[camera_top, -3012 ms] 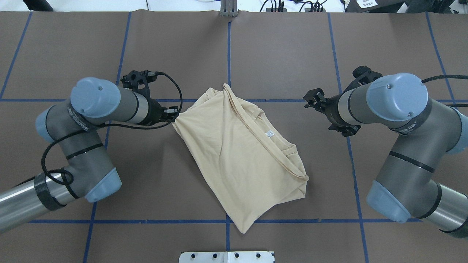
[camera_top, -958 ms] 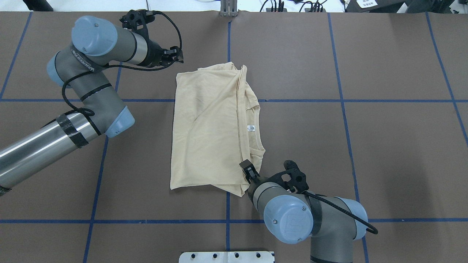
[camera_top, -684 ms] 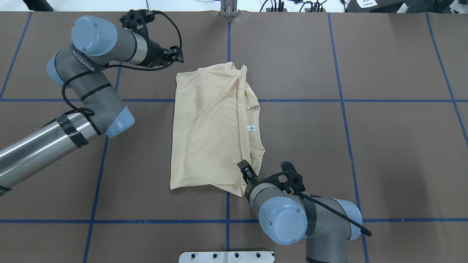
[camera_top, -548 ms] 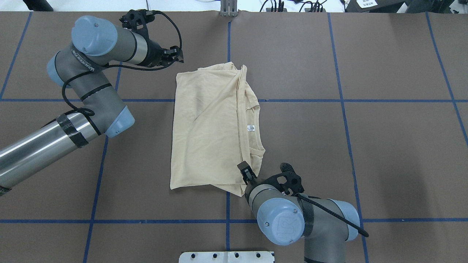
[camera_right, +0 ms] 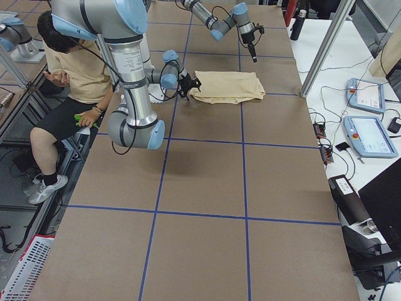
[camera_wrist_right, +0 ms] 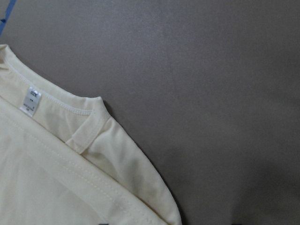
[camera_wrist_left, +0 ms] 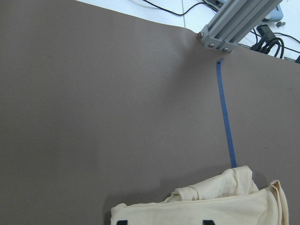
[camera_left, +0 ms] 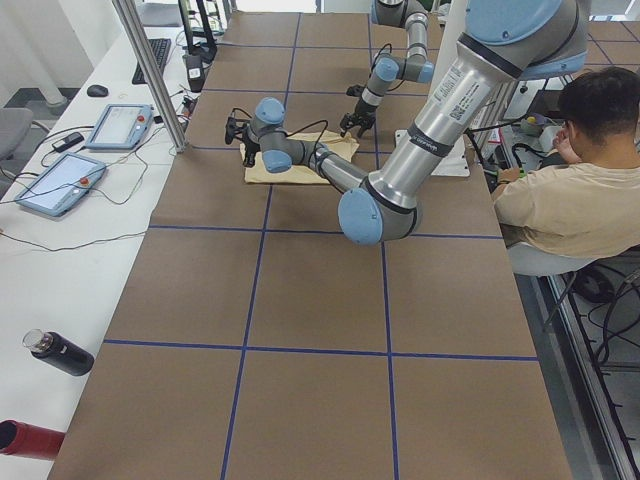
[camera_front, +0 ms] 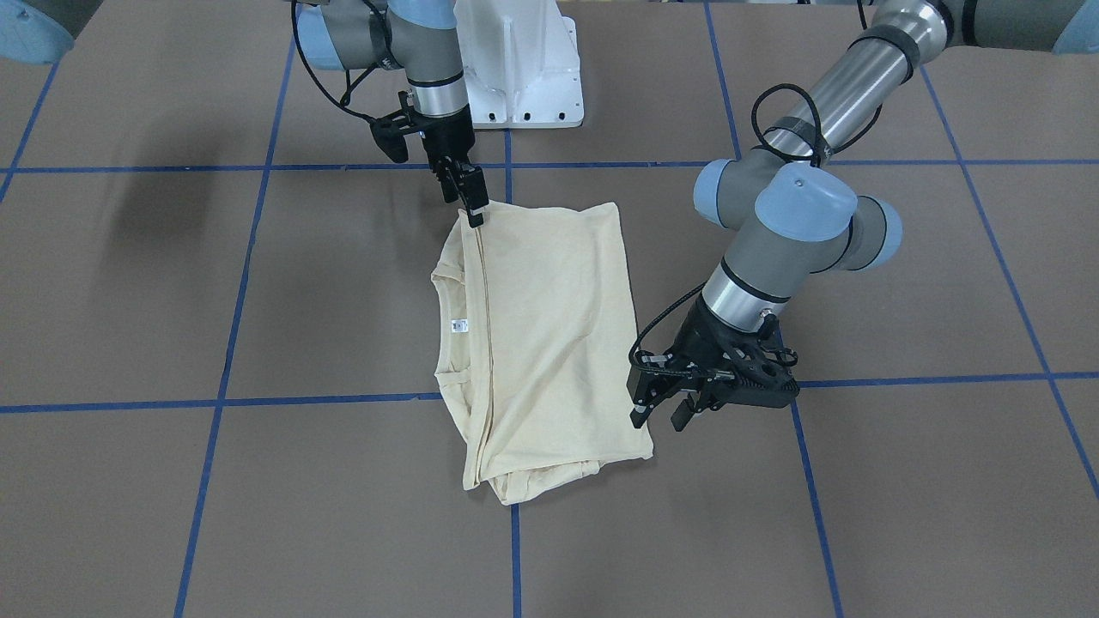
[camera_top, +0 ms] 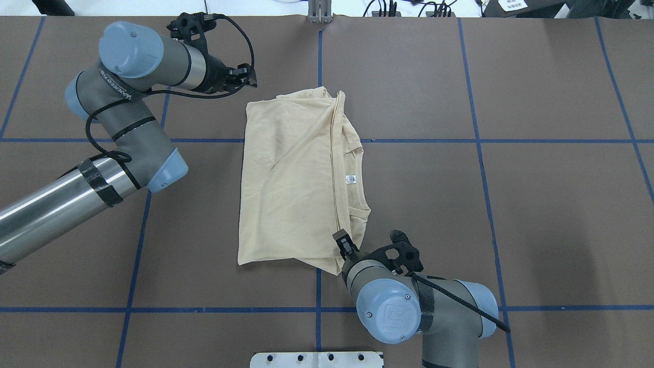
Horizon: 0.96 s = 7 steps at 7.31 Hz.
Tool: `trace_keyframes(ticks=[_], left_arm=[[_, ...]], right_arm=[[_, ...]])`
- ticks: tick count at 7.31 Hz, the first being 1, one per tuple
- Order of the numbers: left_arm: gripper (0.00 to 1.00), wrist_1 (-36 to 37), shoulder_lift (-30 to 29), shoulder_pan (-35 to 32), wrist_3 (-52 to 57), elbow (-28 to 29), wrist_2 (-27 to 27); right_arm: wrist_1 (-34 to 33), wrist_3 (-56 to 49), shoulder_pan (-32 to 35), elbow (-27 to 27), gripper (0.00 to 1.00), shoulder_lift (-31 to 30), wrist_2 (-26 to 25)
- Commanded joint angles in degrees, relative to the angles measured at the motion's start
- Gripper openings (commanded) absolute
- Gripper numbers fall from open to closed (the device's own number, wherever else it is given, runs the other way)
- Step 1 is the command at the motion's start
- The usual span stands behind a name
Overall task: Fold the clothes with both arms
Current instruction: 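Lower the right gripper to the shirt corner nearest the robot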
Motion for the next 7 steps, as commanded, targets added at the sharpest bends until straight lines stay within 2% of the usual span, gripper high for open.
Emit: trace_keyframes(ticks=[1,5,6,7], left_arm=[[0.62,0.0,0.92,0.05,0.0,-0.96,0.0],[0.62,0.0,1.8,-0.04,0.0,-2.28,-0.09],[0.62,0.26,2.07,-0.04,0.0,-3.33,-0.17],[0.62,2.18,3.72,-0.04,-0.09,-6.74,-0.26]], right_arm=[[0.1,-0.01,0.07,0.15,0.0,0.08,0.09],[0.1,-0.28,0.07,0.5,0.0,0.08,0.18],[-0.08,-0.71,0.42,2.33,0.0,-0.09,0.26],[-0.17,-0.98,0.77,4.0,0.0,-0.88,0.44]])
